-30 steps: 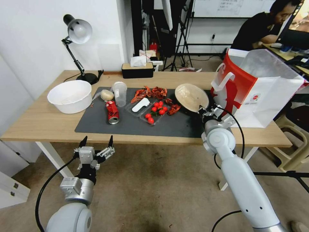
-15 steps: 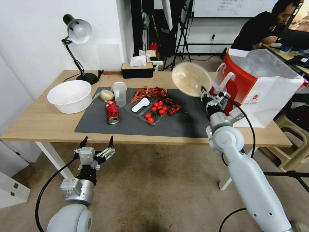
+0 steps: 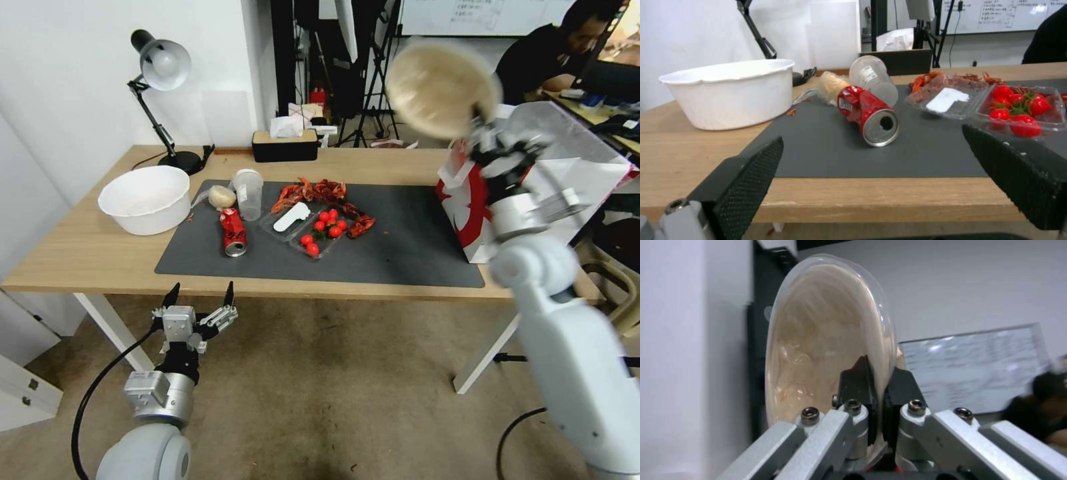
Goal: Pick up the trash from the table and place it into the takeout bag.
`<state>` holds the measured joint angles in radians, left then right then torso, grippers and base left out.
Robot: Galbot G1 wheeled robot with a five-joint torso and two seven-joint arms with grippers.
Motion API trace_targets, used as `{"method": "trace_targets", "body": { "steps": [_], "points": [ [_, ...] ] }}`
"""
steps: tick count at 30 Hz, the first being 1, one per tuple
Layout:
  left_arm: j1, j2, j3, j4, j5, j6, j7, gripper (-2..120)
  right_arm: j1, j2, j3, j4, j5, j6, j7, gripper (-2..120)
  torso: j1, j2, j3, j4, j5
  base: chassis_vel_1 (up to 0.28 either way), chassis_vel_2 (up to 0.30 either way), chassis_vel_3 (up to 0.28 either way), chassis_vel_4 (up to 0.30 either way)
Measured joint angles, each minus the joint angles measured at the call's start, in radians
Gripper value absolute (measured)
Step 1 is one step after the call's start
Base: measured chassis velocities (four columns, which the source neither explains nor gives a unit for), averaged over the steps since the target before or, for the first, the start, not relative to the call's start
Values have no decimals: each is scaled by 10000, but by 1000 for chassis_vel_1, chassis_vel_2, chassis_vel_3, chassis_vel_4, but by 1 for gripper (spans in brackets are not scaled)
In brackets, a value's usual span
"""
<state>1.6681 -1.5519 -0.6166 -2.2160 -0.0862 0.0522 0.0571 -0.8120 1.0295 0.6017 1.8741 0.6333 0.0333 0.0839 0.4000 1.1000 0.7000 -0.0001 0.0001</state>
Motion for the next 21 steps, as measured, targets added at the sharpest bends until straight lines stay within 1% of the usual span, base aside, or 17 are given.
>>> {"method": "trace_targets", "body": {
  "steps": [3,4,6,10,14,15,16,17,20,21],
  "points": [
    [24,-19,9,-6,55,-14,2,100,-194,-412,988,-284,-1309,-376,254,0,0,1,0,-2,2,0,0,0,0],
    [24,-19,9,-6,55,-14,2,100,-194,-412,988,-284,-1309,-376,254,0,0,1,0,-2,2,0,0,0,0],
    [33,-33,29,-22,83,-23,6,100,-459,-550,1377,-352,-1996,-751,519,0,-2,1,1,-3,3,0,0,0,0],
    [44,-44,56,-45,118,-28,10,100,-723,-593,1535,-354,-2343,-1276,825,0,-2,1,0,0,0,0,0,0,0],
    [63,-55,78,-57,143,-43,17,100,-860,-542,1486,-373,-2440,-1611,1117,0,-1,1,0,1,-1,0,0,0,0],
    [78,-55,76,-60,149,-59,20,100,-873,-495,1423,-413,-2443,-1722,1224,3,-2,1,0,1,1,0,0,0,0],
    [99,-48,65,-74,151,-86,22,100,-872,-456,1349,-443,-2441,-1825,1336,10,-1,1,0,3,0,0,0,0,0],
    [99,-48,65,-74,151,-86,22,100,-872,-456,1349,-443,-2441,-1825,1336,10,-1,1,0,3,0,0,0,0,0],
    [124,-27,20,-90,149,-123,22,100,-836,-395,1232,-488,-2425,-1923,1522,22,-1,1,0,2,0,0,0,0,0],
    [124,-27,20,-90,149,-123,22,100,-836,-395,1232,-488,-2425,-1923,1522,22,-1,1,0,2,0,0,0,0,0]
  ]
}}
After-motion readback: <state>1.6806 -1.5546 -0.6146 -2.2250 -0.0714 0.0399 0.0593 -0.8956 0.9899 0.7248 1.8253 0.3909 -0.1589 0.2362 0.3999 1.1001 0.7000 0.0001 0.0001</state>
